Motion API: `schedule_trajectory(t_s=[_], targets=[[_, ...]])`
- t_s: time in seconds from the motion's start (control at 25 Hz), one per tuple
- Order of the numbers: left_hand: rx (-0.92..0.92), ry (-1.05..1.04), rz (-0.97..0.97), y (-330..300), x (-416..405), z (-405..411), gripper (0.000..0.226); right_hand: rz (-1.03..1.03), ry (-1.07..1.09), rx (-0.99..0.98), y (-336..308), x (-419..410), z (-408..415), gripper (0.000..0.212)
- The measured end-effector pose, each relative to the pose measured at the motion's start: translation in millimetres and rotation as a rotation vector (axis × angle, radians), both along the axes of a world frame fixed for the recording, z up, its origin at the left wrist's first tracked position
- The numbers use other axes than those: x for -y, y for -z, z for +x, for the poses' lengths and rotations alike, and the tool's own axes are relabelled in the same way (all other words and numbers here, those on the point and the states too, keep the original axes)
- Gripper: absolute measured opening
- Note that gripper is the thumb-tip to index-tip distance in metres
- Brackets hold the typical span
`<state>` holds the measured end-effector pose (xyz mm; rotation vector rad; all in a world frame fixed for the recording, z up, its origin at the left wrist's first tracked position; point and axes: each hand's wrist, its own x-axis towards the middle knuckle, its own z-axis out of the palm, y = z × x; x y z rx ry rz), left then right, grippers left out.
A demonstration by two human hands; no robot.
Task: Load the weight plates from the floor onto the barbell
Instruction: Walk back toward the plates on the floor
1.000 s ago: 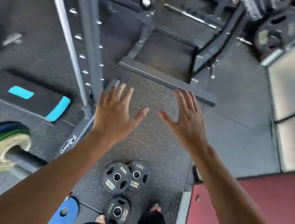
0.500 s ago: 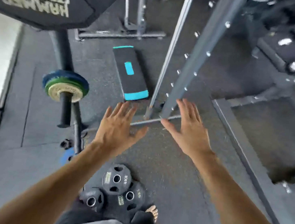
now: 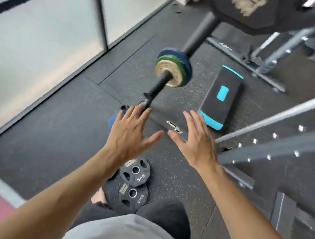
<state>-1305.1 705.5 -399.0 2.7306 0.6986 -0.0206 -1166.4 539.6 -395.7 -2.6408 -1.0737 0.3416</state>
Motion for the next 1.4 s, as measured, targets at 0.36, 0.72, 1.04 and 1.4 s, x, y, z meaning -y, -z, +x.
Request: schedule_trajectory(t_s=[0.36,0.72,1.04,1.4], targets=[[-0.194,-0.730,-0.124,109.0,38.3,-26.1,0.095,-0.108,-0.561,-0.140,108.5,-78.1,33.2,0.086],[-0.276,-1.096,-0.338,340.0,93.1,-39.7,0.087,-0.299,-0.682,-0.270,342.5,-76.9,17.8,0.081],[-0.321,-1.152,-0.540,624.6,118.6,-28.3,0.077,-0.515,-0.604,-0.251,629.3,-52.9,26.3,0.091],[-0.374,-1.183,-0.551,804.2,111.8,-13.1,0.094,-0.603,-0.554,-0.235,819.6,-45.5,7.2,0.108]])
